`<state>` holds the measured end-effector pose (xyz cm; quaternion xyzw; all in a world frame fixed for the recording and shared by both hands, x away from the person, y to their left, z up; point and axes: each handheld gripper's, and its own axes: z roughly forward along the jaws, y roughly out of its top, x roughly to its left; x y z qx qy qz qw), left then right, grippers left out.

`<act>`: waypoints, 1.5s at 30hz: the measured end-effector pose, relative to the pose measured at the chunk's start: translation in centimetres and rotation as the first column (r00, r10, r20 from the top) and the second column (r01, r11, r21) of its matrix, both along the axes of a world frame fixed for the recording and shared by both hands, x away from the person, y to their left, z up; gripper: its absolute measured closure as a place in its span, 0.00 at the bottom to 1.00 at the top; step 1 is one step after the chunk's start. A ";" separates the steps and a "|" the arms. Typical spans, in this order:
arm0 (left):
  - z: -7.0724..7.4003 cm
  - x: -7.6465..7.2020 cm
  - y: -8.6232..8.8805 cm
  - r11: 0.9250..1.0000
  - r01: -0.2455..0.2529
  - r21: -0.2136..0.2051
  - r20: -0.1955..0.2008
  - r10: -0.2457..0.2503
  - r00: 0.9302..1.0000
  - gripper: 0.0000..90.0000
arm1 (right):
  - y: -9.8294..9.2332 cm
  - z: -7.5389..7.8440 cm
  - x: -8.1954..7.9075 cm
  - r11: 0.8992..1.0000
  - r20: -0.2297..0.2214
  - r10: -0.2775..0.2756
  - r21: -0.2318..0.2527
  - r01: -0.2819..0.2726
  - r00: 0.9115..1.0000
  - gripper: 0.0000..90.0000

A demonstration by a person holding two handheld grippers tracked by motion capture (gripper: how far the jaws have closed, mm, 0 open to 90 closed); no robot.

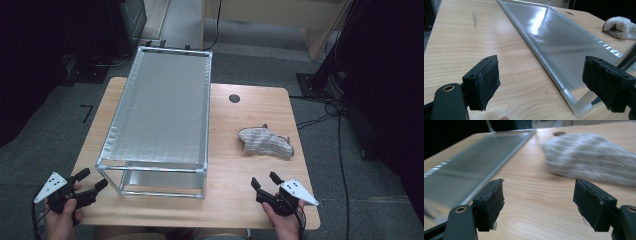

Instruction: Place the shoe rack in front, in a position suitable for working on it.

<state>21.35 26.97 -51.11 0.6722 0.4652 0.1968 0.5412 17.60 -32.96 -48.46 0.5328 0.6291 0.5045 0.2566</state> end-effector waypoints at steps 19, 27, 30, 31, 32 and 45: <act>2.2 -3.9 -2.4 0.984 0.171 -0.055 0.102 -0.165 0.981 0.19 | 10.2 0.7 -1.0 0.917 0.050 0.396 -0.057 -0.394 0.917 0.34; 1.9 -3.9 -4.0 0.985 0.173 -0.009 0.086 -0.172 0.981 0.30 | 12.3 0.3 -0.9 0.906 0.044 0.422 -0.053 -0.419 0.906 0.45; 1.6 -3.5 -4.6 0.991 0.135 0.020 0.062 -0.136 0.989 0.45 | 13.2 0.0 -1.0 0.913 0.042 0.400 -0.102 -0.394 0.916 0.64; 1.5 -3.3 -4.7 0.992 0.126 0.022 0.057 -0.127 0.990 0.49 | 13.3 0.0 -0.9 0.919 0.035 0.385 -0.105 -0.379 0.922 0.69; 1.4 -3.2 -4.8 0.991 0.132 0.020 0.056 -0.133 0.990 0.54 | 13.3 -0.2 -0.7 0.926 0.027 0.371 -0.095 -0.367 0.928 0.73; 1.0 -3.3 -7.1 0.974 0.193 0.115 0.082 -0.203 0.976 0.88 | 11.0 -0.5 0.2 0.958 0.018 0.275 -0.088 -0.272 0.961 0.89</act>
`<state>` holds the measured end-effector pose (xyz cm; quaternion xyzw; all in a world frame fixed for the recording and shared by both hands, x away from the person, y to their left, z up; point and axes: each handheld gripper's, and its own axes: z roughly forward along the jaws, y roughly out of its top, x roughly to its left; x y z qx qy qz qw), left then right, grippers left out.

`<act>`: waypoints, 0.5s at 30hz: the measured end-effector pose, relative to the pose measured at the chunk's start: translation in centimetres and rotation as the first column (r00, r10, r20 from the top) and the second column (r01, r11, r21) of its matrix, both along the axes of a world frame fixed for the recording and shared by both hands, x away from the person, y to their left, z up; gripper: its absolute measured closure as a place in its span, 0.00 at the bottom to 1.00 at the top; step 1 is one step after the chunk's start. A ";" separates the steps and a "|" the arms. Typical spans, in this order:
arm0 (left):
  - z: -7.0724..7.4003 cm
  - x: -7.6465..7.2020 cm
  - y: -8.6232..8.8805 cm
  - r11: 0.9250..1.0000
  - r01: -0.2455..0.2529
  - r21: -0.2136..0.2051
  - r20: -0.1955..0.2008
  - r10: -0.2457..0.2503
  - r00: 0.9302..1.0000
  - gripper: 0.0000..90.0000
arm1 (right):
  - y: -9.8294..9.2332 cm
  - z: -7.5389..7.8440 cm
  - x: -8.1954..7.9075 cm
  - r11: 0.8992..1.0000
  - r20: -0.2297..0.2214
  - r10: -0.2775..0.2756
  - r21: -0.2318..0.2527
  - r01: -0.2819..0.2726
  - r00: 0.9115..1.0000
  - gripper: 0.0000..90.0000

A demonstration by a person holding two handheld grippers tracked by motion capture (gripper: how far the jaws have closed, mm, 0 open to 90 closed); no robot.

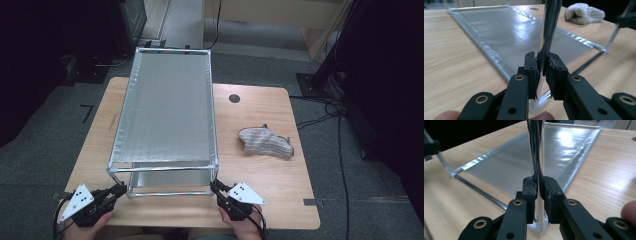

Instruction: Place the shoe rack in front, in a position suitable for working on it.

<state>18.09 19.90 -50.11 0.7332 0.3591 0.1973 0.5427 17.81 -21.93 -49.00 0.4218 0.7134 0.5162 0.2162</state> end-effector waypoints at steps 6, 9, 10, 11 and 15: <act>0.0 -0.5 -1.1 0.999 0.049 0.004 0.000 -0.049 0.999 0.88 | -1.1 -0.1 0.6 0.999 0.001 -0.041 0.009 0.041 0.999 0.89; 0.0 -0.9 -2.1 0.996 0.094 0.007 0.002 -0.094 0.996 0.88 | -1.9 -0.3 1.1 0.997 -0.006 -0.074 0.020 0.074 0.997 0.88; 0.0 -1.0 -2.3 0.994 0.105 0.009 0.001 -0.105 0.994 0.88 | -2.1 -0.4 1.3 0.996 -0.006 -0.083 0.021 0.084 0.996 0.88; 0.0 -1.0 -2.3 0.994 0.105 0.009 0.001 -0.105 0.994 0.88 | -2.1 -0.4 1.3 0.996 -0.006 -0.083 0.021 0.084 0.996 0.88; -0.1 -1.4 -3.5 0.988 0.155 0.014 0.005 -0.155 0.988 0.88 | -3.0 -0.6 2.2 0.992 -0.008 -0.124 0.036 0.124 0.992 0.87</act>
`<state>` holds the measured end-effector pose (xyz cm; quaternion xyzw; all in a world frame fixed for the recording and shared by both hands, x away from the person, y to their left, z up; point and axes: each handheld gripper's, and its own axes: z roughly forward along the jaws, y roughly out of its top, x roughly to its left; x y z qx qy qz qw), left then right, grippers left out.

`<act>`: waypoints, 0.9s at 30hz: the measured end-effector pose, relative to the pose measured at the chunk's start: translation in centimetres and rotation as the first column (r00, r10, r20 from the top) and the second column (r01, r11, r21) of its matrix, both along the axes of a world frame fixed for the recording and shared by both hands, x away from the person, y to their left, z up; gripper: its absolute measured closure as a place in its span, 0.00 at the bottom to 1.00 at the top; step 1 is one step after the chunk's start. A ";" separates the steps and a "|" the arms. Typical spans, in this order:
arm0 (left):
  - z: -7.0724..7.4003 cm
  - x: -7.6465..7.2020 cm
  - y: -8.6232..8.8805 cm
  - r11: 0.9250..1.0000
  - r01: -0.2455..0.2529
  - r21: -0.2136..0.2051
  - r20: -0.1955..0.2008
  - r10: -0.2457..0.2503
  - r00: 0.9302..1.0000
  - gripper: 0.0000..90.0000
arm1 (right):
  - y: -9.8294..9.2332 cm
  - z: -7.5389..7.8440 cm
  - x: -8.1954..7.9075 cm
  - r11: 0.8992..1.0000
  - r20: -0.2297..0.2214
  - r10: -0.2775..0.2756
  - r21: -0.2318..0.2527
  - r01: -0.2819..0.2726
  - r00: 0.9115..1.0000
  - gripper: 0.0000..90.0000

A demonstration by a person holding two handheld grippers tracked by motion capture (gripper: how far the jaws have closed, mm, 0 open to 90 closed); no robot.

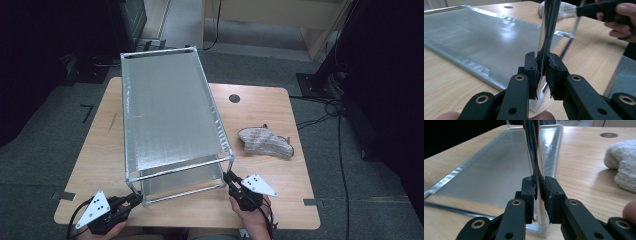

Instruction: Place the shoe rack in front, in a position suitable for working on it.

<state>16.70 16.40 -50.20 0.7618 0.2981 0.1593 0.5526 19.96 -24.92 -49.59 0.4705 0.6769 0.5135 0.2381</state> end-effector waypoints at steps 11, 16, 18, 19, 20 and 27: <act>-0.2 -0.1 -1.4 0.999 0.047 0.002 -0.001 -0.047 0.999 0.87 | -0.9 -0.7 1.1 0.999 -0.025 -0.038 0.004 0.038 0.999 0.86; -0.3 0.2 -1.8 0.998 0.061 -0.006 -0.006 -0.061 0.998 0.87 | -1.1 -1.1 1.1 0.999 -0.019 -0.021 -0.030 0.020 1.000 0.75; -0.3 0.1 -2.1 0.998 0.071 -0.001 -0.003 -0.071 0.997 0.85 | -1.5 -0.6 0.9 1.000 -0.002 -0.007 -0.013 0.007 1.000 0.55; -0.3 0.1 -2.1 0.998 0.071 -0.001 -0.003 -0.071 0.997 0.85 | -1.8 -0.4 0.8 1.000 0.006 -0.002 -0.011 0.002 1.000 0.50; -0.2 0.1 -2.2 0.997 0.072 -0.004 -0.004 -0.072 0.997 0.84 | -2.0 -0.1 0.6 1.000 0.011 -0.004 -0.011 0.004 1.000 0.47; -0.3 0.1 -2.2 0.996 0.081 -0.028 -0.023 -0.082 0.996 0.82 | -6.1 1.3 -1.1 0.999 0.059 -0.042 0.003 0.042 0.997 0.36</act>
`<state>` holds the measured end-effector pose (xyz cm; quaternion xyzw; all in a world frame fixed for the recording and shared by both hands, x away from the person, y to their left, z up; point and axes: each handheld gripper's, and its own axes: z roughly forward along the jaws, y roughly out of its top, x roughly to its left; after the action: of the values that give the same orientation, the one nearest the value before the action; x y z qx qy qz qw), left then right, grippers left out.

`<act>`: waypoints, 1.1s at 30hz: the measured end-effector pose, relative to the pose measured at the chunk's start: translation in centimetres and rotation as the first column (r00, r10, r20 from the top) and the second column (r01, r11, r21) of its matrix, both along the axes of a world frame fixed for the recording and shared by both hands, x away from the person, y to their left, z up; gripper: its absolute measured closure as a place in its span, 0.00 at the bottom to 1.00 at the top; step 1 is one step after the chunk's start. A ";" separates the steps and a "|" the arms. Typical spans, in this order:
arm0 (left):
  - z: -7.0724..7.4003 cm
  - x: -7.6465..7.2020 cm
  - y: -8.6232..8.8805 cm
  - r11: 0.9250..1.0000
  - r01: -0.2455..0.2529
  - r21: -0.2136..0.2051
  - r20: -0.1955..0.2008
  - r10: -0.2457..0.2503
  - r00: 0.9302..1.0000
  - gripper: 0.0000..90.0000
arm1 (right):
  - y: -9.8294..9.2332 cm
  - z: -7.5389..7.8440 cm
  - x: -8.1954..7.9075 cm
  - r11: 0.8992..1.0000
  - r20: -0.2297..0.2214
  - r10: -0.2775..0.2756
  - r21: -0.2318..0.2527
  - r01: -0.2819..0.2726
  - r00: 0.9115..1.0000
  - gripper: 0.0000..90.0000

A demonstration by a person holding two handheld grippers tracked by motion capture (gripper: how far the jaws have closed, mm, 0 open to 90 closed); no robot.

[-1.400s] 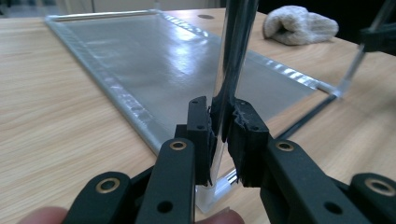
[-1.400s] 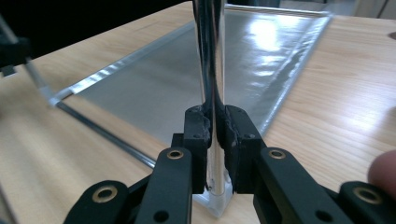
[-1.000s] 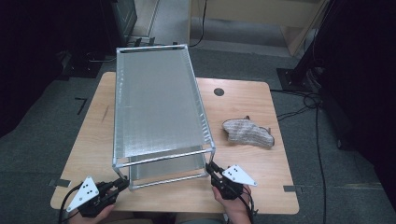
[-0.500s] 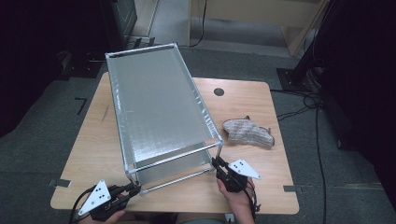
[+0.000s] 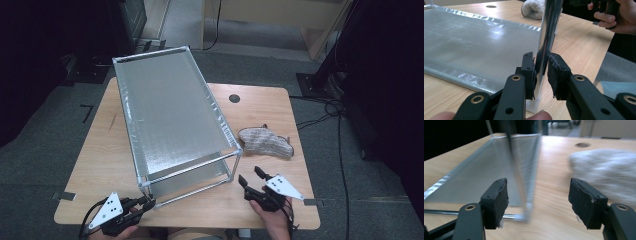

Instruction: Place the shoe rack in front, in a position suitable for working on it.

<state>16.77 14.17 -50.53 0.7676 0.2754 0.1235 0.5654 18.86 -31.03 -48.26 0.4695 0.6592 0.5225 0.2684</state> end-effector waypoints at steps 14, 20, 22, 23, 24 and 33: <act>0.4 -0.1 -0.6 1.000 0.031 -0.001 0.015 -0.031 0.999 0.87 | -6.2 0.4 8.0 0.957 -0.131 -0.288 -0.026 0.288 0.948 0.38; 0.2 0.1 -0.7 0.998 0.063 -0.024 0.001 -0.063 0.998 0.87 | -7.7 -0.9 13.2 0.936 -0.229 -0.345 -0.011 0.352 0.910 0.45; 0.2 0.3 -0.7 0.997 0.072 -0.033 -0.005 -0.072 0.997 0.87 | -8.0 -1.5 14.1 0.932 -0.273 -0.352 -0.014 0.362 0.895 0.53; 0.2 0.4 -0.8 0.996 0.078 -0.038 -0.007 -0.078 0.997 0.87 | -8.0 -1.6 14.1 0.931 -0.281 -0.357 -0.023 0.365 0.891 0.57; 0.2 0.5 -0.8 0.996 0.081 -0.037 -0.008 -0.081 0.997 0.87 | -7.9 -1.8 14.0 0.931 -0.299 -0.355 -0.030 0.364 0.885 0.59; 0.1 0.5 -0.8 0.996 0.085 -0.042 -0.010 -0.085 0.996 0.87 | -6.2 -2.4 8.6 0.966 -0.340 -0.251 -0.034 0.255 0.906 0.59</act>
<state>17.29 13.33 -50.44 0.7674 0.2482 0.0892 0.5844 27.48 -37.19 -50.71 0.6361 0.6262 0.3975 0.2127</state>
